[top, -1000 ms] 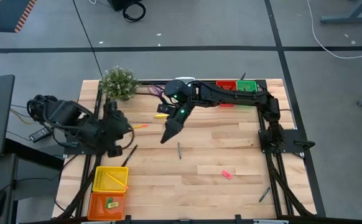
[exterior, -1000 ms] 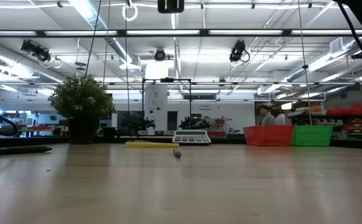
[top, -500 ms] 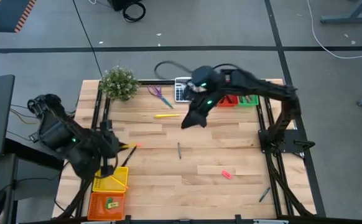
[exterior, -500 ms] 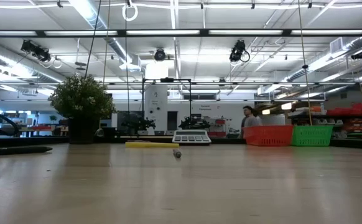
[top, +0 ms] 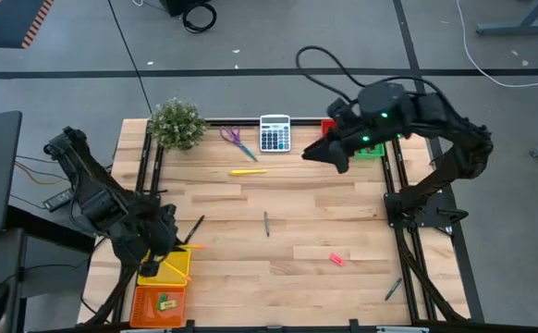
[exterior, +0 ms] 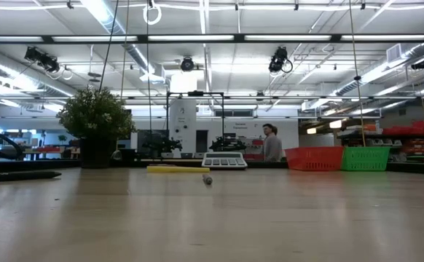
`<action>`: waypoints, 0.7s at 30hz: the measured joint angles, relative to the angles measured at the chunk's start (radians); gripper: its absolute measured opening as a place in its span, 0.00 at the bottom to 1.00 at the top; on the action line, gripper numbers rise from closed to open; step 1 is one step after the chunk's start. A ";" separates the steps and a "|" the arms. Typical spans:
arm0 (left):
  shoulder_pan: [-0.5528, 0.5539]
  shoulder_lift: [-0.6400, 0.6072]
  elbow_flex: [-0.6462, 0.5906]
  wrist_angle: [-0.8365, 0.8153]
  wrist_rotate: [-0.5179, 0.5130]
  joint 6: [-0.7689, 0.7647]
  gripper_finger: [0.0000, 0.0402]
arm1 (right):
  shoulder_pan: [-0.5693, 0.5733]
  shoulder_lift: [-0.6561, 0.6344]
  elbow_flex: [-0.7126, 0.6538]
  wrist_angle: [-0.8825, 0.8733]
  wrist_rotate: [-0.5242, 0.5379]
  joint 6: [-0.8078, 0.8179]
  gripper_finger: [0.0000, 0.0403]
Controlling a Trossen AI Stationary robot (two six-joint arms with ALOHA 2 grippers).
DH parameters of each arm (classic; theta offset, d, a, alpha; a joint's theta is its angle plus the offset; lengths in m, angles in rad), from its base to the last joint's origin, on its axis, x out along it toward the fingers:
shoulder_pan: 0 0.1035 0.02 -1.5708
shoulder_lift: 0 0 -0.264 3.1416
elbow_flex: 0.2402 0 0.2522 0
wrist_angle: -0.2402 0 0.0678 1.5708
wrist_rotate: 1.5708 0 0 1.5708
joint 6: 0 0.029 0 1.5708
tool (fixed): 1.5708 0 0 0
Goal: Sort crayons/erasers/pens/pencils in bins
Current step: Put the yellow pencil into the yellow bin
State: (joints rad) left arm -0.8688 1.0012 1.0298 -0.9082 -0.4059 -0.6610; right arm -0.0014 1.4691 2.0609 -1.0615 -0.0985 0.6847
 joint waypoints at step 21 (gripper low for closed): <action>-0.243 -0.159 -0.403 0.460 0.072 0.150 0.10 | 0.306 0.085 -0.002 -0.013 0.425 0.461 0.33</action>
State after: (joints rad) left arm -1.1113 0.8424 0.6272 -0.4483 -0.3343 -0.5114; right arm 0.3043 1.5544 2.0586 -1.0748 0.3269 1.1456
